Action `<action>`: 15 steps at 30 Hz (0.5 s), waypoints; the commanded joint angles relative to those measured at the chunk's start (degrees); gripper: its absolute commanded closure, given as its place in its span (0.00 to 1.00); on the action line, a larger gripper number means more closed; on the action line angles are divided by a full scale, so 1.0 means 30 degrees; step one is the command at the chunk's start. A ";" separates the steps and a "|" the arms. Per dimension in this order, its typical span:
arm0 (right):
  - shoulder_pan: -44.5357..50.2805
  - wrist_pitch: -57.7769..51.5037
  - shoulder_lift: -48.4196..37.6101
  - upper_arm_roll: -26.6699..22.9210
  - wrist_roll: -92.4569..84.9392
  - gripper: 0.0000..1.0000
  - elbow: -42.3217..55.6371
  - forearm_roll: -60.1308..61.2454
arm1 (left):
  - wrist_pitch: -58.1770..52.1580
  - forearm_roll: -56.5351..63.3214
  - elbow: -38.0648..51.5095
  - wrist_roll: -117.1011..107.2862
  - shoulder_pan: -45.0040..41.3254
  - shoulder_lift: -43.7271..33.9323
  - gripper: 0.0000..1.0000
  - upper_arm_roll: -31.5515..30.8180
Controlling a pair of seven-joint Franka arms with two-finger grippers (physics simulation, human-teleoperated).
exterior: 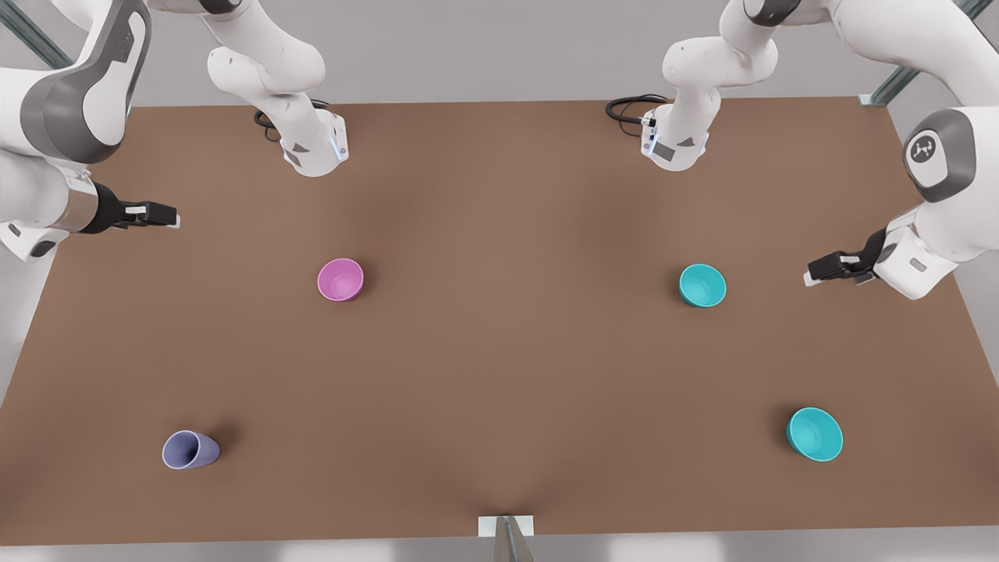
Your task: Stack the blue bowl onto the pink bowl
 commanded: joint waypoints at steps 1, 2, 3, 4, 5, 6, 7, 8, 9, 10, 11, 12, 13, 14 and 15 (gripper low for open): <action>-0.0019 0.0026 -0.0019 -0.0019 -0.0344 0.00 0.0008 0.0008 | 0.0200 0.0034 0.0010 0.0373 -0.0013 -0.0038 0.00 0.0000; 0.0010 0.0026 0.0010 -0.0019 -0.0314 0.00 0.0008 0.0008 | 0.0200 0.0034 0.0010 0.0373 0.0016 -0.0038 0.00 0.0000; 0.0214 -0.0003 0.0798 0.0010 -0.0314 0.00 -0.0021 0.0037 | 0.0200 0.0034 0.0010 0.0373 0.0016 -0.0038 0.00 0.0000; 0.0274 0.0026 0.1588 0.0185 -0.0488 0.00 -0.0574 0.0270 | 0.0200 0.0063 0.0010 0.0373 0.0016 0.0020 0.00 0.0000; 0.0303 0.1861 0.1593 0.0943 -0.0433 0.00 -0.2592 0.0740 | 0.0170 0.0063 0.0010 0.0373 0.0046 0.0021 0.00 0.0000; 0.0303 0.4532 0.1563 0.1621 -0.0314 0.00 -0.3974 0.0653 | 0.0170 0.0122 -0.0019 0.0402 0.0046 0.0021 0.00 0.0000; 0.0593 0.6753 0.1563 0.2176 0.1170 0.00 -0.5200 0.0536 | 0.0054 0.0093 -0.0078 0.0402 0.0075 0.0079 0.00 0.0000; 0.1354 0.9534 0.1476 0.2208 0.2843 0.00 -0.7072 0.0389 | -0.0093 0.0093 -0.0078 0.0373 0.0075 0.0196 0.00 0.0000; 0.1562 1.2585 0.1387 0.2587 0.4720 0.00 -0.9214 0.0389 | -0.0240 0.0093 -0.0078 0.0343 0.0075 0.0196 0.00 0.0000; 0.2000 1.4694 0.1533 0.2647 0.5455 0.00 -1.0416 0.0389 | -0.0240 0.0122 -0.0078 0.0343 0.0075 0.0196 0.00 0.0030; 0.2149 1.6136 0.2117 0.2647 0.6364 0.00 -1.1066 0.0447 | -0.0269 0.0093 -0.0078 0.0197 0.0075 0.0255 0.00 0.0029; 0.2120 1.6666 0.3025 0.2676 0.6571 0.00 -1.1067 0.0768 | -0.0269 0.0122 -0.0078 0.0226 0.0075 0.0255 0.00 0.0059; 0.1914 1.6842 0.3525 0.2647 0.6629 0.00 -1.1037 0.0887 | -0.0269 0.0122 -0.0078 0.0285 0.0046 0.0255 0.00 0.0088; 0.1623 1.6872 0.3848 0.2676 0.6629 0.00 -1.1066 0.1004 | -0.0298 0.0122 -0.0078 0.0343 0.0075 0.0255 0.00 0.0117; 0.1417 1.7018 0.3995 0.2647 0.6629 0.00 -1.1271 0.1033 | -0.0298 0.0151 -0.0107 0.0343 0.0046 0.0284 0.00 0.0118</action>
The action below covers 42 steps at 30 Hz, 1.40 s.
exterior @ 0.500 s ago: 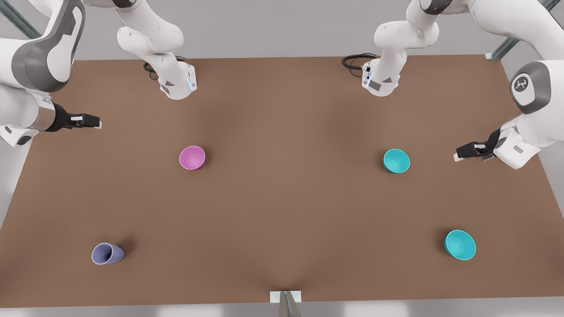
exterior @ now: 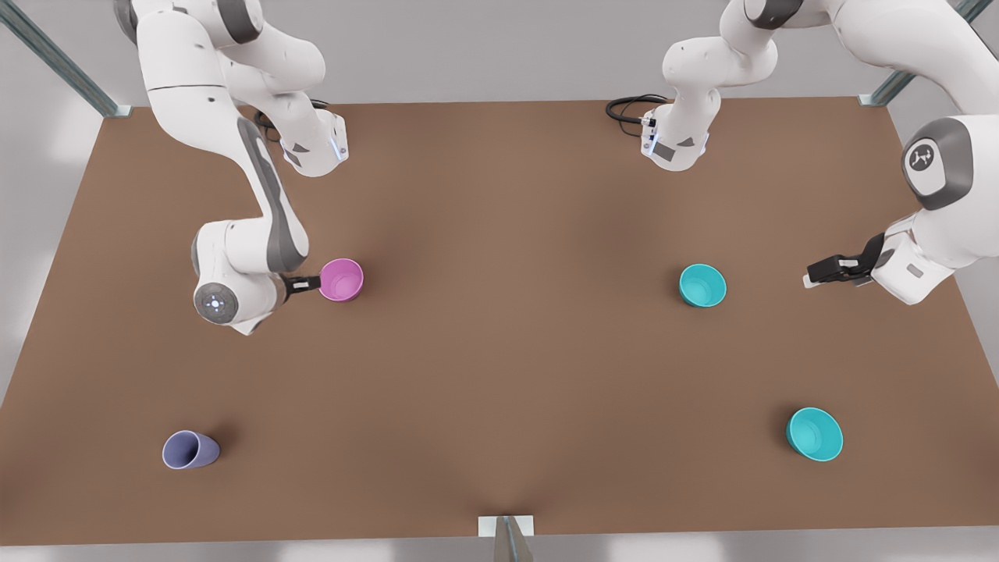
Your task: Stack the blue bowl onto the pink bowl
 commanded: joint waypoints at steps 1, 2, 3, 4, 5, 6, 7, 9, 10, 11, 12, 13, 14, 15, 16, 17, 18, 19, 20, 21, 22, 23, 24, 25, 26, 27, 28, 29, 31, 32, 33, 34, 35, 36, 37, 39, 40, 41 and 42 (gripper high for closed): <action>-0.0184 0.4551 0.0179 0.0000 0.4399 0.00 -0.0260 0.0250 | -0.0126 0.0016 -0.0003 0.0155 0.0012 0.0022 0.00 0.0013; -0.0155 0.4697 0.0178 0.0000 0.4399 0.00 -0.0465 0.0250 | -0.0155 0.0045 -0.0003 0.0155 -0.0018 0.0022 0.00 0.0013; 0.0020 0.4873 0.0062 0.0000 0.4399 0.00 -0.0845 0.0279 | -0.0301 0.0016 0.0027 0.0097 0.0011 0.0022 0.00 0.0013; 0.0079 0.4932 0.0032 0.0000 0.4399 0.00 -0.0993 0.0279 | -0.0795 0.0016 -0.0003 -0.0050 0.0011 0.0022 0.00 0.0013; 0.0080 0.4903 0.0178 0.0029 0.4486 0.00 -0.1227 0.0541 | -0.1180 0.0075 0.0026 0.0155 -0.0017 -0.0007 0.00 0.0013; 0.0050 0.4932 0.0208 0.0000 0.4487 0.00 -0.1491 0.1097 | -0.1151 0.0075 0.0027 0.0068 -0.0018 0.0022 0.00 0.0042; 0.0109 0.5196 0.0149 0.0029 0.4750 0.00 -0.1872 0.1187 | -0.1122 0.0075 0.0056 0.0097 0.0012 0.0081 0.00 0.0013; 0.0167 0.5167 -0.0026 0.0029 0.4809 0.00 -0.2311 0.1510 | -0.1092 0.0075 0.0085 0.0096 -0.0017 0.0081 0.00 0.0013; 0.0138 0.5196 -0.0612 0.0029 0.4809 0.00 -0.2955 0.1539 | -0.1092 0.0075 0.0085 0.0097 0.0011 0.0110 0.00 0.0013; 0.0109 0.5225 -0.1635 0.0029 0.4809 0.00 -0.3775 0.1539 | -0.1063 0.0075 0.0085 0.0067 -0.0018 0.0110 0.00 0.0013; -0.0008 0.5897 -0.2984 0.0029 0.4809 0.00 -0.5122 0.1539 | -0.1122 0.0075 0.0056 0.0126 -0.0018 0.0139 0.00 0.0013; -0.0008 0.6893 -0.3483 0.0029 0.4809 0.00 -0.6002 0.1539 | -0.1151 0.0075 0.0056 0.0126 -0.0018 0.0257 0.00 0.0013; 0.0050 0.7743 -0.3572 0.0058 0.4809 0.00 -0.6589 0.1568 | -0.1151 0.0075 0.0056 0.0126 -0.0018 0.0257 0.00 0.0013; 0.0138 0.8476 -0.3513 0.0058 0.4809 0.00 -0.6911 0.2036 | -0.1209 0.0075 0.0056 0.0126 -0.0018 0.0227 0.00 0.0013; 0.0167 0.9530 -0.3367 0.0059 0.4809 0.00 -0.7321 0.2213 | -0.1180 0.0075 0.0056 0.0126 -0.0018 0.0227 0.00 0.0013; 0.0343 0.9853 -0.2957 0.0058 0.4810 0.00 -0.7322 0.2242 | -0.1180 0.0104 0.0056 0.0155 -0.0018 0.0227 0.00 0.0013; 0.0372 1.0059 -0.2722 0.0058 0.4839 0.00 -0.7322 0.2388 | -0.1180 0.0104 0.0056 0.0155 -0.0018 0.0227 0.00 0.0013; 0.0431 1.0059 -0.2489 0.0058 0.4839 0.00 -0.7264 0.2418 | -0.1151 0.0133 0.0085 0.0155 -0.0018 0.0227 0.00 0.0013; 0.0489 1.0059 -0.1991 0.0058 0.5102 0.00 -0.7117 0.2418 | -0.1180 0.0133 0.0085 0.0155 -0.0018 0.0227 0.00 0.0013; 0.0548 1.0089 -0.1814 0.0058 0.5102 0.00 -0.7117 0.2535 | -0.1180 0.0133 0.0085 0.0155 -0.0018 0.0227 0.00 0.0013; 0.0548 1.0089 -0.1639 0.0058 0.5102 0.00 -0.7088 0.2535 | -0.1181 0.0133 0.0085 0.0155 -0.0018 0.0227 0.00 0.0013; 0.0548 1.0089 -0.1375 0.0058 0.5102 0.00 -0.7058 0.2535 | -0.1180 0.0133 0.0085 0.0155 -0.0018 0.0227 0.00 0.0042; 0.0548 1.0089 -0.1258 0.0058 0.5102 0.00 -0.7058 0.2564 | -0.1209 0.0133 0.0085 0.0184 -0.0018 0.0198 0.00 0.0013; 0.0548 1.0059 -0.1081 0.0058 0.5102 0.00 -0.7087 0.2564 | -0.1209 0.0162 0.0085 0.0097 -0.0018 0.0198 0.00 0.0013; 0.0548 1.0059 -0.0906 0.0058 0.5102 0.00 -0.7087 0.2564 | -0.1210 0.0163 0.0085 0.0155 -0.0018 0.0198 0.00 0.0042; 0.0578 0.9943 -0.0818 0.0087 0.5102 0.00 -0.7087 0.2564 | -0.1210 0.0163 0.0085 0.0155 0.0011 0.0198 0.00 0.0042; 0.0869 0.9942 -0.0525 0.0088 0.5102 0.00 -0.7087 0.2564 | -0.1210 0.0163 0.0085 0.0155 -0.0018 0.0227 0.00 0.0042; 0.0871 0.9913 -0.0437 0.0088 0.5102 0.00 -0.7087 0.2564 | -0.1210 0.0163 0.0085 0.0155 -0.0018 0.0227 0.00 0.0042; 0.0871 0.9913 -0.0086 0.0117 0.5102 0.00 -0.7087 0.2564 | -0.1210 0.0163 0.0114 0.0184 0.0012 0.0198 0.00 0.0042; 0.0871 0.9913 0.0090 0.0117 0.5102 0.00 -0.7058 0.2564 | -0.1210 0.0163 0.0085 0.0184 0.0012 0.0227 0.00 0.0042; 0.0871 0.9913 0.0266 0.0117 0.5102 0.00 -0.7029 0.2564 | -0.1210 0.0163 0.0114 0.0184 0.0012 0.0227 0.00 0.0042; 0.0871 0.9913 0.0354 0.0117 0.5102 0.00 -0.6971 0.2564 | -0.1210 0.0163 0.0115 0.0184 0.0012 0.0227 0.00 0.0042; 0.0871 0.9854 0.0413 0.0117 0.5102 0.15 -0.6882 0.2564 | -0.1210 0.0163 0.0085 0.0184 0.0012 0.0227 0.00 0.0042; 0.0871 0.9825 0.0530 0.0117 0.5131 0.30 -0.6766 0.2564 | -0.1239 0.0163 0.0085 0.0155 0.0012 0.0227 0.00 0.0042; 0.0871 0.9796 0.0530 0.0117 0.5132 0.38 -0.6736 0.2564 | -0.1210 0.0163 0.0115 0.0126 0.0012 0.0227 0.00 0.0042; 0.0900 0.9388 0.0559 0.0117 0.5132 0.58 -0.6503 0.2564 | -0.1180 0.0163 0.0115 0.0155 0.0012 0.0227 0.00 0.0042; 0.0958 0.8888 0.0676 0.0117 0.5161 0.67 -0.6151 0.2564 | -0.1209 0.0163 0.0115 0.0155 0.0012 0.0227 0.00 0.0042; 0.1046 0.8887 0.0647 0.0117 0.5161 0.72 -0.6121 0.2564 | -0.1239 0.0163 0.0144 0.0213 0.0012 0.0169 0.00 0.0042; 0.1046 0.8742 0.0618 0.0117 0.5161 0.79 -0.6062 0.2564 | -0.1502 0.0163 0.0144 0.0214 0.0012 0.0169 0.00 0.0042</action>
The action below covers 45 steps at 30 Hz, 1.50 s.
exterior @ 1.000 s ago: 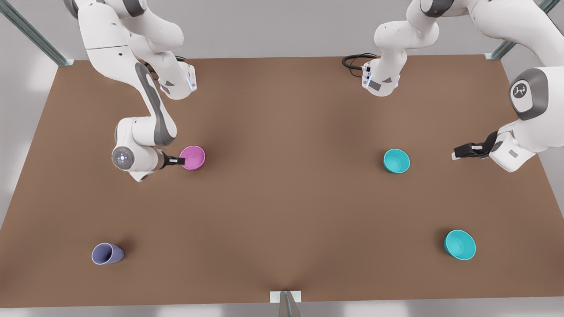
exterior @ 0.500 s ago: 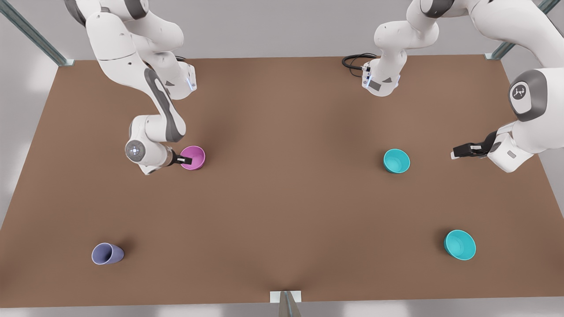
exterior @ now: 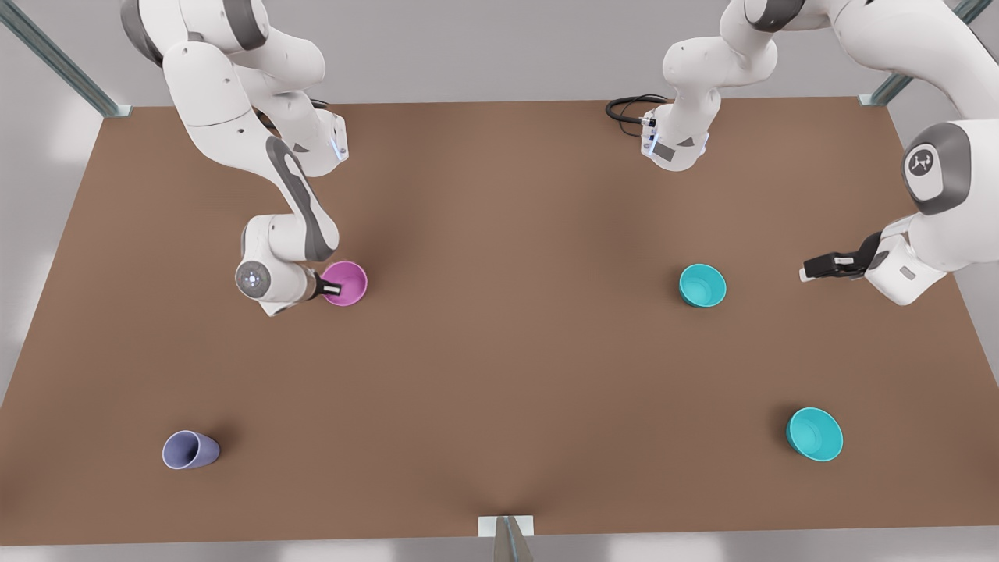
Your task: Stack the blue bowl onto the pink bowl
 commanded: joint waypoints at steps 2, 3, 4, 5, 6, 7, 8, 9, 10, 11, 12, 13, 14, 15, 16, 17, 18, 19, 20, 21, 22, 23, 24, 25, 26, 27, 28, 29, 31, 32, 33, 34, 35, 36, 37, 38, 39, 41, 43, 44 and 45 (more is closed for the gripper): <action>0.0019 -0.1091 -0.0173 -0.0004 0.0916 0.79 0.0356 -0.0293 | -0.0203 0.0010 0.0025 0.0073 0.0000 -0.0051 0.00 0.0000; 0.0019 -0.1618 -0.0319 -0.0004 0.0916 0.79 0.0823 -0.0293 | -0.0203 0.0010 0.0025 0.0102 0.0029 -0.0051 0.00 0.0058; 0.0019 -0.1998 -0.0582 0.0025 0.0916 0.79 0.1058 -0.0293 | -0.0203 -0.0019 -0.0004 0.0102 0.0000 -0.0051 0.00 0.0293; 0.0077 -0.2673 -0.0846 0.0142 0.0916 0.79 0.1730 -0.0293 | -0.0233 -0.0020 -0.0004 0.0131 0.0000 -0.0051 0.00 0.0322; 0.0106 -0.2675 -0.0964 0.0580 0.0916 0.79 0.2258 -0.0293 | -0.0350 -0.0020 -0.0004 0.0102 -0.0029 -0.0021 0.00 0.0352; 0.0107 -0.2558 -0.0877 0.1252 0.0916 0.79 0.2960 -0.0090 | -0.0379 -0.0020 -0.0004 0.0102 -0.0029 -0.0021 0.00 0.0352; 0.0982 -0.2411 -0.0439 0.1607 0.0916 0.79 0.4335 0.0876 | -0.0350 -0.0020 -0.0004 0.0073 -0.0058 -0.0051 0.00 0.0352; 0.1510 -0.2382 0.0059 0.1607 0.0916 0.79 0.5535 0.1375 | -0.0350 -0.0020 -0.0004 0.0073 -0.0029 -0.0051 0.00 0.0352; 0.2596 -0.2353 0.1406 0.1607 0.1149 0.79 0.8116 0.1816 | -0.0350 -0.0020 -0.0004 0.0073 -0.0029 -0.0051 0.00 0.0352; 0.3357 -0.2294 0.2637 0.1607 0.1648 0.79 1.0166 0.1933 | -0.0321 -0.0020 0.0025 0.0073 -0.0029 -0.0109 0.00 0.0352; 0.4002 -0.2323 0.4218 0.1607 0.1912 0.79 1.2568 0.1963 | -0.0291 -0.0049 0.0025 0.0102 -0.0029 -0.0109 0.00 0.0322; 0.4559 -0.2294 0.5800 0.1607 0.1883 0.79 1.4825 0.1963 | -0.0291 -0.0049 0.0025 0.0073 -0.0029 -0.0109 0.00 0.0323; 0.5262 -0.2265 0.7353 0.1607 0.2029 0.79 1.6933 0.1875 | -0.0262 -0.0020 0.0025 0.0073 -0.0029 -0.0109 0.00 0.0322; 0.5584 -0.2294 0.8785 0.1607 0.2088 0.79 1.8892 0.1846 | -0.0262 0.0009 0.0025 0.0073 -0.0029 -0.0109 0.00 0.0352; 0.6170 -0.2235 1.0398 0.1607 0.2088 0.79 2.1033 0.1816 | -0.0233 0.0010 0.0025 0.0073 -0.0029 -0.0080 0.00 0.0352; 0.6347 -0.1446 1.1047 0.1607 0.2030 0.79 2.1508 0.1845 | -0.0204 0.0010 0.0025 0.0073 -0.0029 -0.0080 0.00 0.0352; 0.6756 -0.0858 1.1457 0.1607 0.2000 0.79 2.1508 0.1845 | -0.0203 0.0010 0.0025 0.0073 -0.0029 -0.0080 0.00 0.0352; 0.7167 -0.0450 1.1780 0.1607 0.2059 0.79 2.1421 0.1816 | -0.0203 0.0010 0.0025 0.0073 -0.0029 -0.0080 0.00 0.0352; 0.7197 -0.0155 1.2160 0.1636 0.2059 0.79 2.1362 0.1874 | -0.0203 0.0010 0.0025 0.0073 -0.0029 -0.0080 0.00 0.0323; 0.7342 -0.0010 1.2395 0.1637 0.2059 0.79 2.1362 0.1875 | -0.0203 0.0010 0.0025 0.0073 -0.0029 -0.0051 0.00 0.0352; 0.7489 0.0108 1.2659 0.1637 0.2088 0.79 2.1392 0.1875 | -0.0203 0.0010 0.0025 0.0043 -0.0029 -0.0051 0.00 0.0352; 0.7489 0.0255 1.2805 0.1637 0.2088 0.79 2.1362 0.1875 | -0.0232 0.0010 0.0025 0.0044 -0.0029 -0.0051 0.00 0.0352; 0.7489 0.0255 1.2923 0.1637 0.2088 0.79 2.1391 0.1875 | -0.0203 0.0010 0.0025 0.0043 -0.0029 -0.0051 0.00 0.0352; 0.7489 0.0284 1.2952 0.1637 0.2029 0.78 2.1421 0.1875 | -0.0232 0.0010 0.0025 0.0043 -0.0029 -0.0051 0.00 0.0323; 0.7489 0.0547 1.2981 0.1637 0.2000 0.32 2.1362 0.1904 | -0.0203 0.0010 0.0025 0.0043 -0.0029 -0.0021 0.00 0.0352; 0.7489 0.0811 1.2981 0.1666 0.2000 0.00 2.1303 0.1904 | -0.0203 -0.0019 0.0025 0.0043 -0.0029 0.0008 0.00 0.0323; 0.7489 0.0841 1.2952 0.1666 0.1971 0.00 2.1303 0.1933 | -0.0203 -0.0137 0.0025 -0.0191 -0.0087 0.0037 0.00 0.0293; 0.7489 0.0841 1.2923 0.1666 0.1971 0.00 2.1333 0.1962 | -0.0203 -0.0137 0.0025 -0.0220 -0.0117 0.0037 0.00 0.0264; 0.7344 0.0607 1.2105 0.1666 0.2059 0.00 2.1333 0.2109 | -0.0233 -0.0078 -0.0558 -0.0308 -0.0146 0.0096 0.00 0.0322; 0.7110 -0.0178 1.0848 0.1637 0.2029 0.00 2.1100 0.2196 | 0.0264 -0.0107 -0.1379 -0.0308 -0.0117 0.0358 0.00 0.0351; 0.5856 -0.3798 0.8655 0.1637 0.2029 0.00 2.0340 0.2168 | 0.0265 -0.0224 -0.1440 -0.0279 -0.0058 0.0477 0.00 0.0614; 0.3338 -1.1703 0.6191 0.1637 0.1797 0.00 2.0306 0.2168 | 0.0730 -0.0164 -0.1701 -0.0396 0.0145 0.0479 0.00 0.0674; 0.1580 -1.5169 0.5280 0.1637 0.1591 0.00 2.0366 0.2051 | 0.1491 -0.0195 -0.2520 -0.0250 0.0557 0.0447 0.00 0.0819; -0.0360 -1.7936 0.3930 0.1520 -0.0078 0.00 2.0219 0.0971 | 0.5561 -0.0224 -0.6736 -0.0104 0.0645 -0.0547 0.00 0.0967; -0.1124 -1.8904 0.2466 0.1519 -0.0255 0.00 2.0161 -0.1842 | 0.9691 -0.0487 -0.9667 -0.0074 0.0587 -0.0461 0.00 0.0938; -0.1269 -1.9197 0.1177 0.1519 -0.0344 0.00 2.0131 -0.3221 | 1.2537 -0.0811 -1.1281 0.0655 0.0586 -0.0169 0.00 0.0938; -0.1592 -1.9726 -0.0287 0.1519 -0.0344 0.00 1.9606 -0.3574 | 1.3827 -0.1803 -1.2043 0.2035 0.0616 0.0300 0.00 0.0938; -0.2148 -1.9433 -0.3481 0.1519 -0.0402 0.00 1.7030 -0.4629 | 1.6582 -0.2685 -1.3510 0.3761 0.0645 0.0915 0.00 0.0938; -0.2530 -1.8729 -0.4245 0.1402 -0.0432 0.00 1.5825 -0.4717 | 1.7931 -0.2744 -1.3773 0.4174 0.0645 0.2117 0.00 0.0938; -0.2530 -1.8758 -0.4158 0.1402 -0.0432 0.00 1.5854 -0.4746 | 1.8049 -0.2773 -1.4212 0.4203 0.0645 0.2147 0.00 0.0938; -0.2530 -1.8847 -0.4099 0.1402 -0.0403 0.00 1.5883 -0.4746 | 1.7991 -0.2773 -1.4740 0.4349 0.0616 0.2059 0.00 0.0938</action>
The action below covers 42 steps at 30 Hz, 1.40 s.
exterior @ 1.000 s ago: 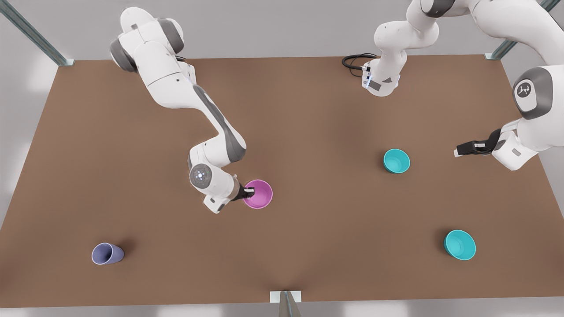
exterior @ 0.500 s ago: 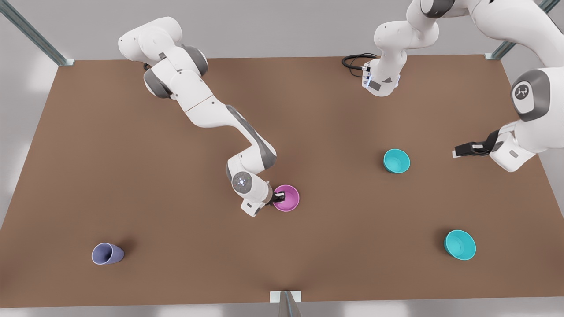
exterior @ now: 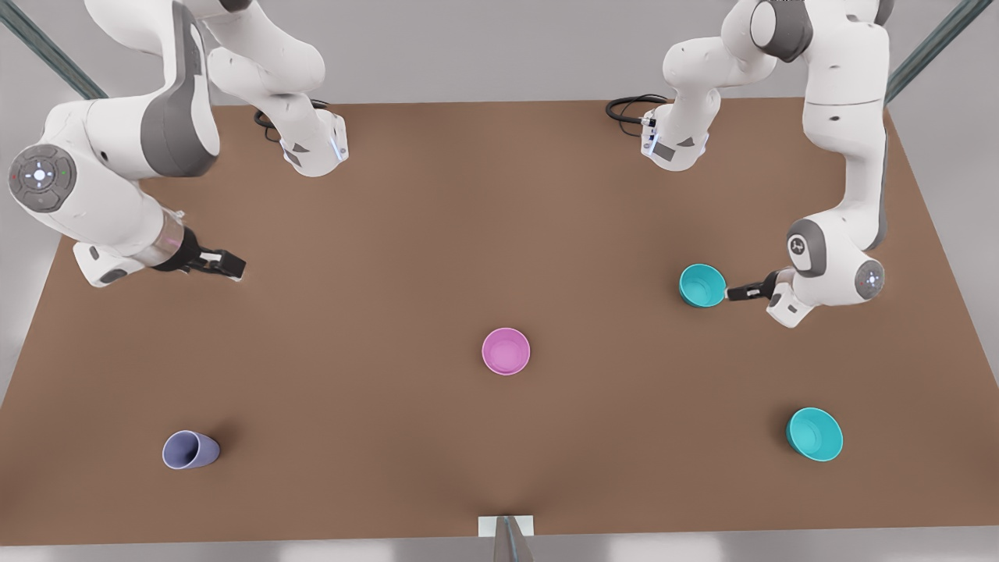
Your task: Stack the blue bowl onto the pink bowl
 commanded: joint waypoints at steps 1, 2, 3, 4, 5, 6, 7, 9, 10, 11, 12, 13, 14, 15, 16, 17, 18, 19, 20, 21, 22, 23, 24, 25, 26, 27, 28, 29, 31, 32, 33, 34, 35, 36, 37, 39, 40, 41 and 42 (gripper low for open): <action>0.0273 -0.2505 -0.0060 0.0002 -0.1441 0.00 -0.0042 -0.0637 | 0.4484 -0.0359 -0.1125 0.4628 -0.0027 -0.0059 0.00 0.0029; 0.0273 -0.2505 -0.0001 0.0002 -0.1441 0.00 -0.0042 -0.0637 | 0.4426 -0.0359 -0.1507 0.4806 -0.0027 -0.0118 0.00 0.0029; 0.0273 -0.2505 -0.0001 0.0002 -0.1441 0.00 -0.0042 -0.0637 | 0.4046 -0.0359 -0.1711 0.4777 -0.0027 -0.0351 0.00 0.0000; 0.0273 -0.2505 -0.0001 -0.0027 -0.1441 0.00 -0.0013 -0.0637 | 0.3401 -0.0359 -0.1800 0.4689 -0.0057 -0.0645 0.00 0.0029; 0.0273 -0.2505 -0.0001 -0.0027 -0.1441 0.00 -0.0012 -0.0637 | 0.3195 -0.0359 -0.1858 0.4689 -0.0057 -0.0762 0.00 0.0000; 0.0273 -0.2534 0.0028 -0.0114 -0.1441 0.00 -0.0013 -0.0637 | 0.3224 -0.0359 -0.2181 0.4689 -0.0057 -0.0675 0.00 0.0000; 0.0391 -0.2505 0.0028 -0.0437 -0.1470 0.00 -0.0012 -0.0637 | 0.3195 -0.0359 -0.2240 0.4689 -0.0057 -0.0674 0.00 0.0000; 0.0449 -0.2534 0.0028 -0.0818 -0.1734 0.00 -0.0042 -0.0637 | 0.3195 -0.0388 -0.2532 0.4631 -0.0232 -0.0704 0.00 0.0000; 0.0478 -0.2534 0.0028 -0.0847 -0.1734 0.00 -0.0041 -0.0637 | 0.3253 -0.0418 -0.2912 0.4631 -0.0291 -0.0791 0.00 -0.0029; 0.0478 -0.2534 0.0028 -0.0877 -0.1734 0.00 -0.0012 -0.0637 | 0.3283 -0.0418 -0.2943 0.4660 -0.0350 -0.0733 0.00 -0.0029; 0.0508 -0.2534 0.0028 -0.0935 -0.1734 0.00 -0.0012 -0.0637 | 0.3429 -0.0447 -0.2972 0.4660 -0.0408 -0.0645 0.00 -0.0058; 0.0508 -0.2534 0.0028 -0.0935 -0.1734 0.00 -0.0012 -0.0637 | 0.3488 -0.0798 -0.2972 0.4660 -0.0467 -0.0616 0.00 -0.0088; 0.0508 -0.2534 0.0058 -0.0935 -0.1734 0.00 -0.0012 -0.0637 | 0.3927 -0.1383 -0.3001 0.4660 -0.0671 -0.0411 0.00 -0.0234; 0.0508 -0.2534 0.0057 -0.0935 -0.1734 0.00 -0.0012 -0.0637 | 0.4103 -0.1560 -0.3060 0.4660 -0.0789 -0.0352 0.00 -0.0264; 0.0537 -0.2534 0.0116 -0.0935 -0.1734 0.00 -0.0012 -0.0637 | 0.4103 -0.1589 -0.3089 0.4660 -0.0818 -0.0323 0.00 -0.0264; 0.0537 -0.2534 0.0116 -0.0935 -0.1734 0.00 -0.0012 -0.0637 | 0.4074 -0.1590 -0.3089 0.4660 -0.0848 -0.0206 0.00 -0.0234; 0.0537 -0.2534 0.0145 -0.0935 -0.1734 0.00 -0.0012 -0.0637 | 0.4074 -0.1590 -0.3060 0.4660 -0.0848 -0.0206 0.00 -0.0234; 0.0537 -0.2534 0.0174 -0.0935 -0.1734 0.00 -0.0012 -0.0637 | 0.4103 -0.1590 -0.3060 0.4660 -0.0848 -0.0206 0.11 -0.0234; 0.0537 -0.2534 0.0321 -0.0935 -0.1851 0.00 0.0192 -0.0637 | 0.4103 -0.1590 -0.3060 0.4689 -0.0848 -0.0177 0.25 -0.0234; 0.0537 -0.2534 0.0321 -0.0935 -0.1822 0.00 0.0193 -0.0637 | 0.4103 -0.1590 -0.3060 0.4776 -0.0848 -0.0118 0.32 -0.0234; 0.0537 -0.2534 0.0321 -0.0935 -0.1822 0.00 0.0193 -0.0637 | 0.4220 -0.1590 -0.3031 0.4777 -0.0818 0.0029 0.32 -0.0234; 0.0537 -0.2534 0.0350 -0.0935 -0.1822 0.00 0.0193 -0.0637 | 0.4220 -0.1590 -0.3001 0.4777 -0.0847 0.0058 0.34 -0.0234; 0.0537 -0.2534 0.0409 -0.0935 -0.1822 0.00 0.0193 -0.0637 | 0.4220 -0.1590 -0.2972 0.4777 -0.0819 0.0058 0.36 -0.0234; 0.0537 -0.2534 0.0438 -0.0935 -0.1851 0.00 0.0193 -0.0638 | 0.4220 -0.1590 -0.2972 0.4806 -0.0818 0.0058 0.36 -0.0234; 0.0537 -0.2534 0.0438 -0.0935 -0.1822 0.00 0.0193 -0.0667 | 0.4220 -0.1619 -0.2943 0.4806 -0.0818 0.0175 0.37 -0.0263; 0.0537 -0.2534 0.0497 -0.0935 -0.2055 0.00 0.0193 -0.0638 | 0.4250 -0.1619 -0.2913 0.4806 -0.0818 0.0263 0.42 -0.0234; 0.0537 -0.2534 0.0526 -0.1023 -0.2115 0.00 0.0193 -0.0637 | 0.4279 -0.1619 -0.2913 0.4806 -0.0818 0.0322 0.47 -0.0234; 0.0537 -0.2534 0.0526 -0.1052 -0.2115 0.00 0.0193 -0.0637 | 0.4279 -0.1619 -0.2913 0.4806 -0.0818 0.0351 0.47 -0.0234; 0.0537 -0.2563 0.0526 -0.1052 -0.2144 0.00 0.0193 -0.0637 | 0.4279 -0.2146 -0.2913 0.4777 -0.0848 0.0439 0.61 -0.0264; 0.0537 -0.2534 0.0526 -0.1081 -0.2144 0.00 0.0164 -0.0637 | 0.4250 -0.2146 -0.2884 0.4806 -0.0848 0.0498 0.68 -0.0264; 0.0537 -0.2563 0.0556 -0.1082 -0.2144 0.00 0.0163 -0.0637 | 0.4250 -0.2146 -0.2884 0.4777 -0.0848 0.0498 0.74 -0.0264; 0.0537 -0.2534 0.0585 -0.1082 -0.2173 0.00 0.0163 -0.0637 | 0.4220 -0.2176 -0.2884 0.4777 -0.0848 0.0498 0.79 -0.0264; 0.0537 -0.2534 0.0585 -0.1082 -0.2202 0.00 0.0163 -0.0637 | 0.4132 -0.2176 -0.2855 0.4777 -0.0848 0.0498 0.79 -0.0264; 0.0537 -0.2505 0.0672 -0.1082 -0.2203 0.00 0.0163 -0.0667 | 0.4016 -0.2176 -0.2768 0.4748 -0.0848 0.0439 0.79 -0.0234; 0.0537 -0.2476 0.0702 -0.1199 -0.2232 0.00 0.0163 -0.0667 | 0.3693 -0.2176 -0.2475 0.4602 -0.0848 0.0264 0.79 -0.0234; 0.0537 -0.2476 0.0731 -0.1228 -0.2232 0.00 0.0163 -0.0637 | 0.2346 -0.2176 -0.1625 0.4485 -0.0848 -0.0233 0.79 -0.0234; 0.0537 -0.2505 0.0731 -0.1258 -0.2232 0.00 0.0163 -0.0637 | 0.2287 -0.2176 -0.1246 0.3988 -0.1110 -0.0528 0.79 -0.0263; 0.0537 -0.2505 0.0761 -0.1258 -0.2232 0.00 0.0163 -0.0637 | 0.2083 -0.2176 -0.0807 0.3316 -0.1462 -0.0441 0.79 -0.0263; 0.0537 -0.2505 0.0761 -0.1258 -0.2232 0.00 0.0163 -0.0637 | 0.1703 -0.2350 0.0159 0.1706 -0.1873 -0.0149 0.79 -0.0963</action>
